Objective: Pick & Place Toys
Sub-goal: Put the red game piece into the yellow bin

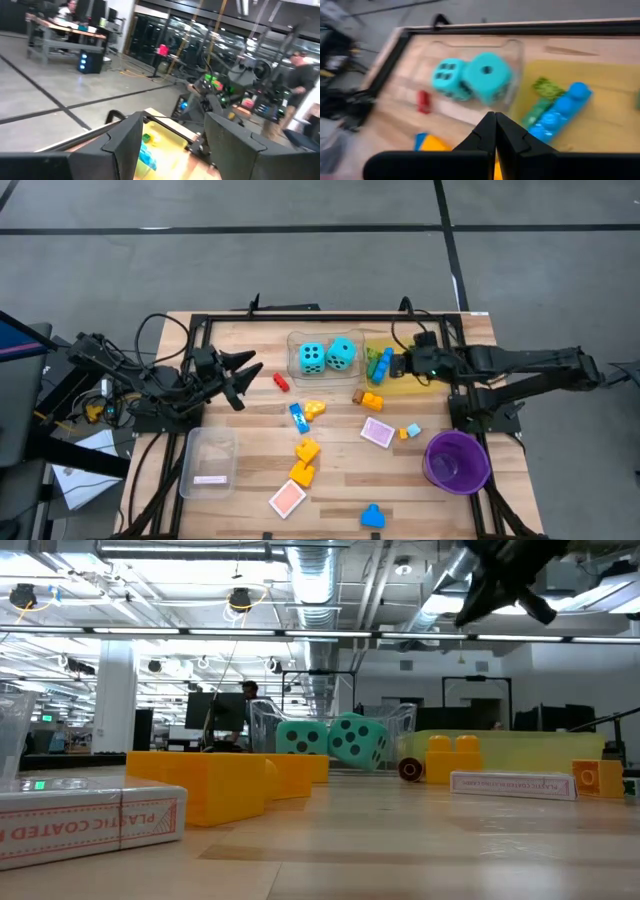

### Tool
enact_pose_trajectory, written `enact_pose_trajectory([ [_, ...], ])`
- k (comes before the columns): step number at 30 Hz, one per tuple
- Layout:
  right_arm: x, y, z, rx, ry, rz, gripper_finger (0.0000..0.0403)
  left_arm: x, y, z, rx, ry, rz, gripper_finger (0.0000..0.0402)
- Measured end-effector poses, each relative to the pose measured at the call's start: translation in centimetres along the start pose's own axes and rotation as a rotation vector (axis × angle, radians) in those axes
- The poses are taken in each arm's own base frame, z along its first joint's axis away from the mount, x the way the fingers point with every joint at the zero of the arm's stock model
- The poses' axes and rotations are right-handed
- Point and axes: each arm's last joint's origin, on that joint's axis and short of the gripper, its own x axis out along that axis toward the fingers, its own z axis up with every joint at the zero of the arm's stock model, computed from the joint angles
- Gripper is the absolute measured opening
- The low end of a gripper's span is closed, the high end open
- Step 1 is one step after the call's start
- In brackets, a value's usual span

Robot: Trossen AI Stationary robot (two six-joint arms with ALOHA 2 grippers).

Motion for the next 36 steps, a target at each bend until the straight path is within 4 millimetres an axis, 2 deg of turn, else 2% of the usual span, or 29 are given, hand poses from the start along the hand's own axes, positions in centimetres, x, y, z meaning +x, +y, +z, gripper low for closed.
enact_pose_trajectory([
  [7, -2.2, 1.0, -1.0, -0.04, -0.083, 0.1, 0.0006, 0.0, 0.0, -0.1, 0.006, 0.007, -0.012, 0.0209],
  [15, -2.4, 1.1, -1.2, -0.015, -0.09, 0.111, 0.0018, 0.0, 0.0, -0.2, 0.016, 0.013, -0.01, 0.0209],
  [19, -2.4, 1.2, -1.1, 0.002, -0.105, 0.115, 0.0036, 0.0, 0.0, -0.2, 0.019, 0.014, -0.01, 0.0209],
  [26, -2.4, 1.4, -0.9, 0.019, -0.122, 0.131, 0.0107, 0.0, 0.0, -0.2, 0.022, 0.016, -0.009, 0.0209],
  [36, -2.5, 1.6, -0.9, 0.023, -0.127, 0.146, 0.026, 0.0, 0.4, -1.1, 0.098, 0.065, 0.046, 0.0209],
])
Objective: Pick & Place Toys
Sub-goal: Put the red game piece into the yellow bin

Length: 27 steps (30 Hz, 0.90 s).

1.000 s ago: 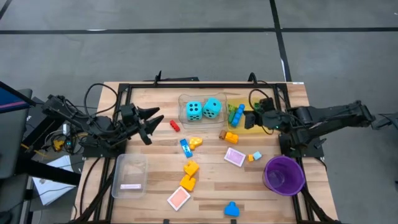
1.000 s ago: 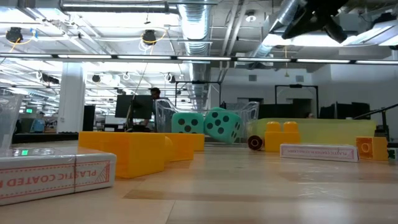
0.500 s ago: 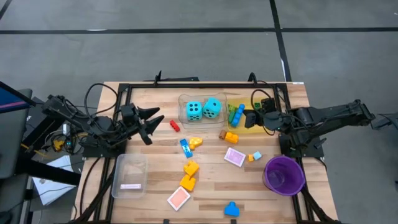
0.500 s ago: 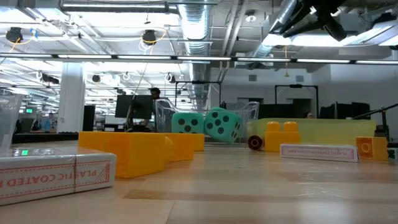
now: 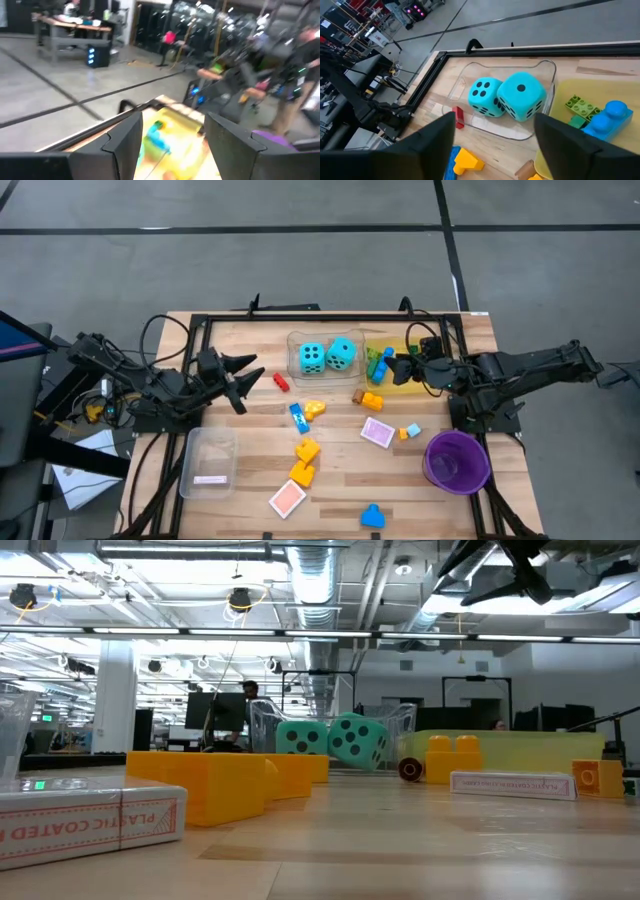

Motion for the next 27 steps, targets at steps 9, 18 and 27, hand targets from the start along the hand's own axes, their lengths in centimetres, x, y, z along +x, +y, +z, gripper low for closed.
enact_pose_trajectory([
  [9, 0.0, 0.1, -0.1, 0.005, 0.035, 0.022, 0.0317, -0.3, 2.6, -4.0, 0.141, 0.287, 0.118, 0.0214],
  [18, -0.4, 0.5, -0.4, 0.005, 0.057, 0.067, 0.0319, 1.2, 5.8, -6.9, 0.386, 0.835, 0.043, 0.0276],
  [27, -0.7, 0.9, -0.6, 0.008, 0.059, 0.1, 0.0319, 6.5, 8.5, -8.4, 0.62, 1.02, -0.133, 0.0334],
])
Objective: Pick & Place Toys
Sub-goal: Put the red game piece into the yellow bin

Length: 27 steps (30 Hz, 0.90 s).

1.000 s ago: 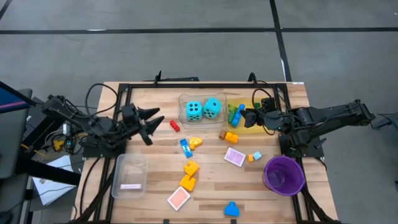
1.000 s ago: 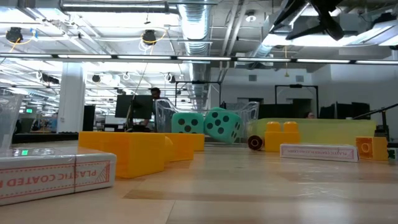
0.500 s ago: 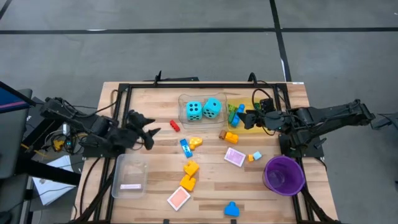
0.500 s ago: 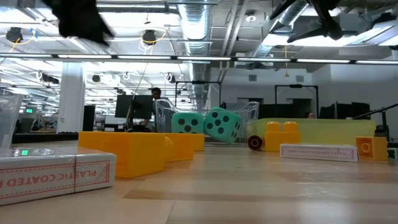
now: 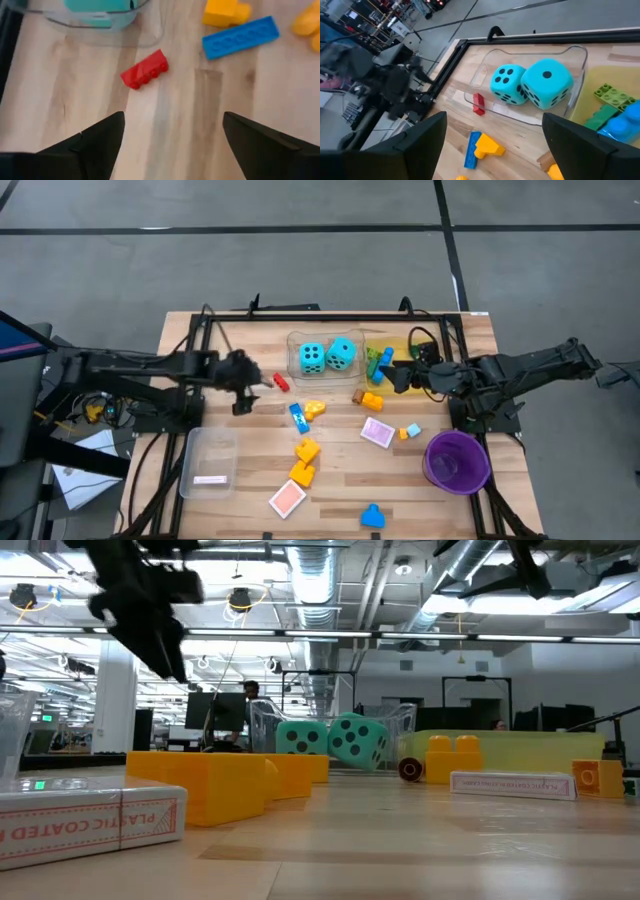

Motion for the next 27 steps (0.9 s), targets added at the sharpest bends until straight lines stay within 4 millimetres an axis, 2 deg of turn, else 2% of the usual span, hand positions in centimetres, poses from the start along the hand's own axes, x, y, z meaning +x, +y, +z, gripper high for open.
enact_pose_trajectory([
  [6, -0.1, 0.0, -0.1, -0.002, 0.004, 0.004, 0.0319, 3.7, 3.3, 1.2, 0.037, -0.008, -0.039, 0.0324],
  [10, -0.1, 0.1, -0.1, -0.002, 0.003, 0.004, 0.0319, 5.7, 4.8, 0.8, 0.061, -0.004, -0.093, 0.0315],
  [18, -0.1, 0.0, -0.1, -0.002, 0.003, 0.004, 0.0319, 9.1, 5.6, 1.1, 0.195, -0.023, -0.13, 0.0314],
  [27, -0.1, 0.0, -0.1, -0.004, 0.004, 0.002, 0.0319, 12.1, 5.4, 0.5, 0.216, 0.059, -0.174, 0.0302],
])
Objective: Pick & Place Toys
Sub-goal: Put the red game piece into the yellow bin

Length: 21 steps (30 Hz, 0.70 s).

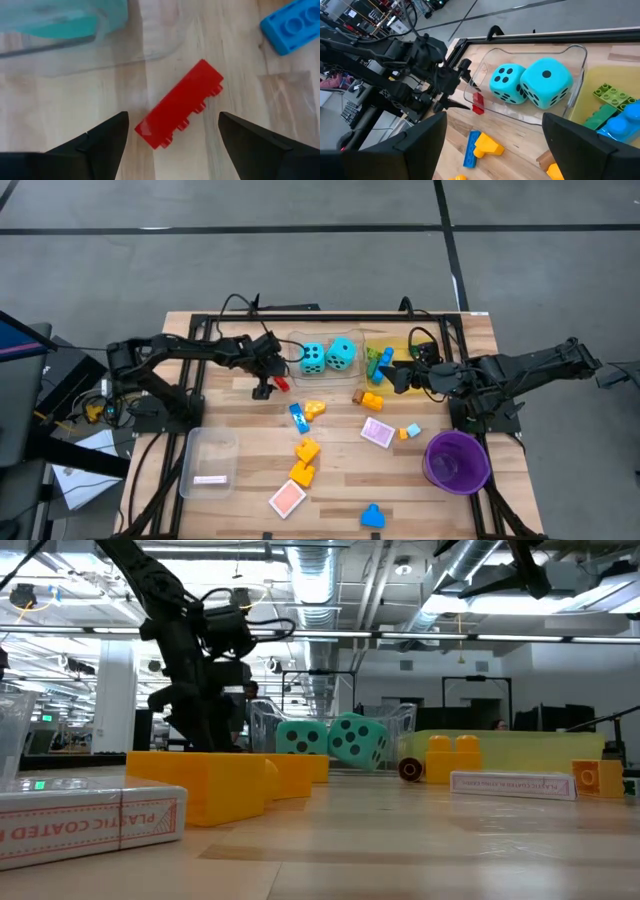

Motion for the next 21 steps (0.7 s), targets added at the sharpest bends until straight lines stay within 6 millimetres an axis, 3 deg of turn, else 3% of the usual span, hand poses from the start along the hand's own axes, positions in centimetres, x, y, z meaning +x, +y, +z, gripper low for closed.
enact_pose_trajectory([
  [9, -0.1, 0.1, -0.2, -0.005, 0.009, 0.01, 0.0319, 0.1, -0.7, 0.2, -0.034, -0.018, -0.081, 0.0283],
  [21, -0.3, 0.2, -0.3, -0.009, 0.016, 0.018, 0.0319, 0.3, -5.0, 1.8, -0.013, 0.003, -0.168, 0.0256],
])
